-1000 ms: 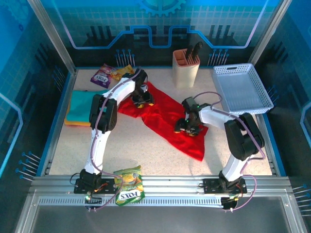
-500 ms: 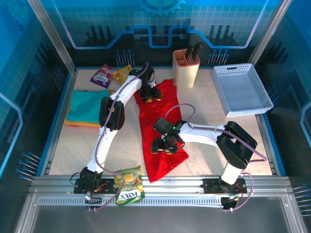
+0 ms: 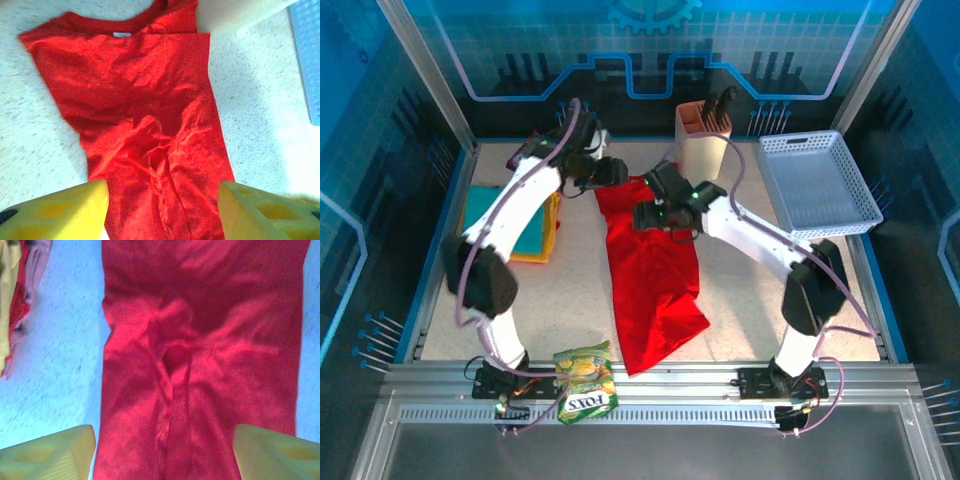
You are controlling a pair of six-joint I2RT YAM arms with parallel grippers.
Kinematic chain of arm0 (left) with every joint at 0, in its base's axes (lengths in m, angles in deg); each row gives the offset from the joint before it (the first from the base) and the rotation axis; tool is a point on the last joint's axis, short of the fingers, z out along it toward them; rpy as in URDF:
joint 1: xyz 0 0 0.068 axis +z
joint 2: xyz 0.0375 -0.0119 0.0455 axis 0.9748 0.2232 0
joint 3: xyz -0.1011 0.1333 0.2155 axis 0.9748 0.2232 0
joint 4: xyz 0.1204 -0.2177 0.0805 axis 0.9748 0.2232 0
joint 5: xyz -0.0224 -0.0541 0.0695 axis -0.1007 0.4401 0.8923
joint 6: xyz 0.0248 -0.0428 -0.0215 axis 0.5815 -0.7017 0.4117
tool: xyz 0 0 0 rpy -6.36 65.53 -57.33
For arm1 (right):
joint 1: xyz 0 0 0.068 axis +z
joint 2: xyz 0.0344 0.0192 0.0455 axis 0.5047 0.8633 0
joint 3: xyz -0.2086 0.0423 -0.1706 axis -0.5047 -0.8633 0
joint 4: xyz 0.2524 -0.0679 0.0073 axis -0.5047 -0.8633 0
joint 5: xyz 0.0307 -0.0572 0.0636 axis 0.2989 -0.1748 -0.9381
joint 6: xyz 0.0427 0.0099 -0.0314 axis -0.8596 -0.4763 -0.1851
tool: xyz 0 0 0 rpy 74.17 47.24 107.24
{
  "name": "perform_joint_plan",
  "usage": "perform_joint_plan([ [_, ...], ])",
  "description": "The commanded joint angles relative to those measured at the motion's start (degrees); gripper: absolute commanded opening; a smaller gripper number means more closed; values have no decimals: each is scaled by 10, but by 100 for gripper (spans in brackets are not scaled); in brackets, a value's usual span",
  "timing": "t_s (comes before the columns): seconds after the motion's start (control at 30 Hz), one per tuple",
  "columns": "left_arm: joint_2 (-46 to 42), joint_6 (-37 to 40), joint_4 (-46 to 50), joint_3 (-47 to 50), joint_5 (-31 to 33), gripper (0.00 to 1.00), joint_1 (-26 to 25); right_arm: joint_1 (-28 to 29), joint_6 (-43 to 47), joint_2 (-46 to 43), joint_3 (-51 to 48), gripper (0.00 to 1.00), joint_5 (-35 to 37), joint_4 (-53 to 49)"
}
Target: Fold and stack the t-shirts
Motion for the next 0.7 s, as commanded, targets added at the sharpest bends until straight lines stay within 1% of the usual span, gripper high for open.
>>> perform_joint_plan([
  [0.0,-72,-35,-53,143,34,62,14,-17,78,95,82,73,17,-54],
  [0.07,-129,-38,-93,226,30,63,16,-26,95,148,134,73,10,-67],
  [0.1,-155,-38,-104,260,32,66,16,-30,100,173,158,73,8,-76],
  [0.3,-271,-48,-87,374,31,68,16,-50,104,288,254,73,-9,-92],
  [0.47,-368,-85,-102,478,10,69,16,-64,99,369,320,73,-15,-94],
  [0.57,-408,-112,-116,531,-6,69,13,-72,90,418,380,71,-12,-112],
  [0.67,-423,-122,-120,564,15,71,-4,-84,80,467,439,72,-23,-120],
])
